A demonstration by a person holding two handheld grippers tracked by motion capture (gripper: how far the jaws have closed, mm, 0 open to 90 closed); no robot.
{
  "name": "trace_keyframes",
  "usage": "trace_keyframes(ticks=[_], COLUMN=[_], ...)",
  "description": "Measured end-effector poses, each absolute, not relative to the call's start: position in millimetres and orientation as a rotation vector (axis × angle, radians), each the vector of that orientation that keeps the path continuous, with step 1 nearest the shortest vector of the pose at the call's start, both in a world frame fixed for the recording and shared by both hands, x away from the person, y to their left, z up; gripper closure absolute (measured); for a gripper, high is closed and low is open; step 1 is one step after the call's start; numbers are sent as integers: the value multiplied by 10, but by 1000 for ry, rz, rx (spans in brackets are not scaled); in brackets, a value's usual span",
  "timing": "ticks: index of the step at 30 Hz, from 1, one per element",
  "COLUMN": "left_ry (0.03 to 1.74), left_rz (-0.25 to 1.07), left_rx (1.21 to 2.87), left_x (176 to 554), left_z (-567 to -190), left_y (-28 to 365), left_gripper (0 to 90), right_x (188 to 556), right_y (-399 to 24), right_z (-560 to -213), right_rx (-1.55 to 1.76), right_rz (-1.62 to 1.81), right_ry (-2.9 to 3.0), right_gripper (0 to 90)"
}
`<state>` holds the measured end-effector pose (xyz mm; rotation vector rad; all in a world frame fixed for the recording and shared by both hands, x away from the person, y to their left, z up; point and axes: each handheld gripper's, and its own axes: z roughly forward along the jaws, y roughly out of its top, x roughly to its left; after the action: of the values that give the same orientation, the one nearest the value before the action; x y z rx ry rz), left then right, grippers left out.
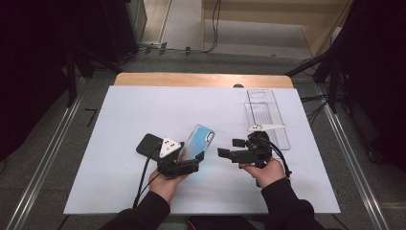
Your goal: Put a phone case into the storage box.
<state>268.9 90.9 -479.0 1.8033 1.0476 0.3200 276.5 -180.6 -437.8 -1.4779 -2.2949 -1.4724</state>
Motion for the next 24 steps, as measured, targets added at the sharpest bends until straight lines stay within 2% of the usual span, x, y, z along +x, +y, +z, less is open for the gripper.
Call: trace_keyframes(ticks=[9, 16, 24], left_ry=[1013, 961, 953], left_rz=[366, 455, 441], left_rx=[1791, 1774, 1756], left_x=[2652, 2589, 2567], left_z=[-4816, -4822, -4829], left_y=[879, 836, 820], left_gripper=[173, 173, 173], right_x=[2837, 2908, 2994], right_y=[-1730, -1670, -1621], right_z=[-4343, -4345, -4354], right_rx=[-1482, -1489, -1502], right_rz=[-1496, -1504, -1533], right_ry=[-2266, -2216, -2152], right_gripper=[130, 136, 141])
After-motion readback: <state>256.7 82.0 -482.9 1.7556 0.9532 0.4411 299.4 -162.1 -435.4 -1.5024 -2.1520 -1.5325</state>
